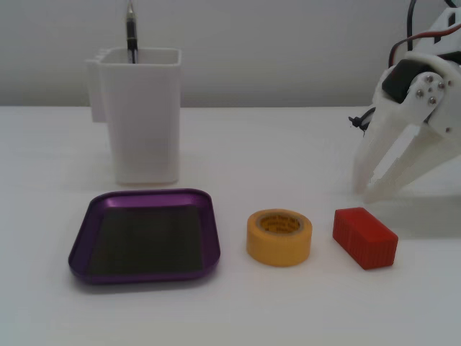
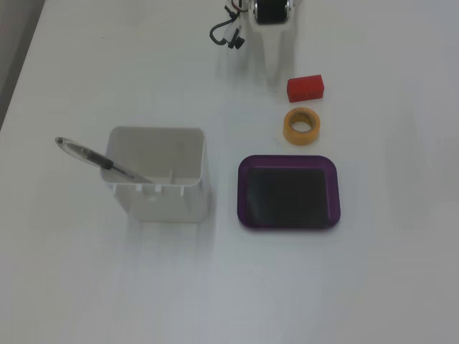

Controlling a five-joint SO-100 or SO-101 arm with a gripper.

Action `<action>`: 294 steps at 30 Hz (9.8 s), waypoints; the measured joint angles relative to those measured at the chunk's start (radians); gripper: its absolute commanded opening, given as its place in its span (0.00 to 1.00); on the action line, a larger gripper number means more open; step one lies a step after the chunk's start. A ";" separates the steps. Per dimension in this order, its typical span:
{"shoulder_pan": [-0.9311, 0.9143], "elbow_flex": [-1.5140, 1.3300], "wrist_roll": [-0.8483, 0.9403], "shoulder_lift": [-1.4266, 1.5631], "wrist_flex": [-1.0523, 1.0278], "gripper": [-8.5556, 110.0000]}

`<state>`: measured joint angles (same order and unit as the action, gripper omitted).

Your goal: Grab up the yellow tape and put it in the box.

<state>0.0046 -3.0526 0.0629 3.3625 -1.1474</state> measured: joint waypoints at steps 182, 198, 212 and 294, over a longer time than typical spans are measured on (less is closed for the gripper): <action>-0.175 0.799 -0.012 -0.522 -0.158 0.19; -0.170 0.077 -0.021 -0.002 0.025 0.18; -0.167 -0.012 -0.021 -0.002 0.031 0.07; -0.167 -0.017 -0.021 -0.002 0.032 0.07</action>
<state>-0.1626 -3.0695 0.0414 3.3610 -1.1152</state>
